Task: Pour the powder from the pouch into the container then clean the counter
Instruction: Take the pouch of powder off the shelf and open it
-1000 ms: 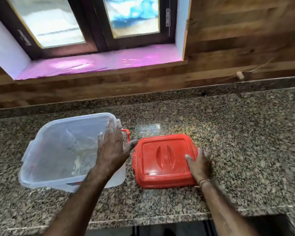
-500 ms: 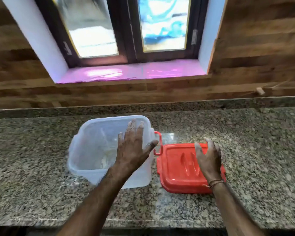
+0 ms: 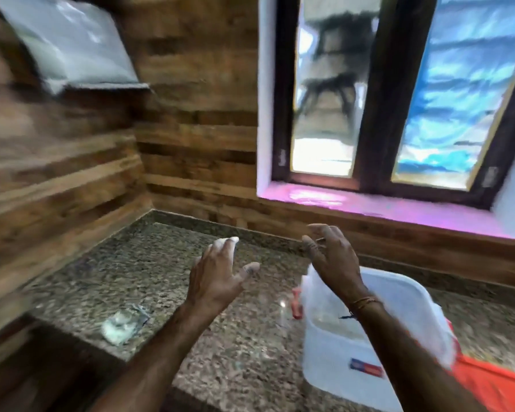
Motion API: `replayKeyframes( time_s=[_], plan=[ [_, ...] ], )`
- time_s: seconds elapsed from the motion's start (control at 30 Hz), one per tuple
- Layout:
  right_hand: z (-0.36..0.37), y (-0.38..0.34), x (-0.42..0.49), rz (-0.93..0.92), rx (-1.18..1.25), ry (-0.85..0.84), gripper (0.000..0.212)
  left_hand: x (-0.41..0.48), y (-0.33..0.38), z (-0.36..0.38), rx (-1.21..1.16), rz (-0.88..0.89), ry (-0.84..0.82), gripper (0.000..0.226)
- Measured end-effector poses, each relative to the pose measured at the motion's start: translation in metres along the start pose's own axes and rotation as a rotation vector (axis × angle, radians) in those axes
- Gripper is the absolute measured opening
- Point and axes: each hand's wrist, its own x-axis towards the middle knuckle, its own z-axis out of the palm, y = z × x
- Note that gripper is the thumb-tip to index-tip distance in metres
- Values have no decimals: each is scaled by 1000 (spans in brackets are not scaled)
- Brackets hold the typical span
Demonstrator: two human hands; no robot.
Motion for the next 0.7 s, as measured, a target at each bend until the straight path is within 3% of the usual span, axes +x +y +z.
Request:
replayKeyframes(
  time_s=[0.33,0.7],
  plan=[
    [113,-102,131,-235,-50,-199,31,97,-125,-96,138,-116,131,74],
    [188,-251,313,-442,-73,-223,32,222,-217,-251,267,-179,352,68]
  ],
)
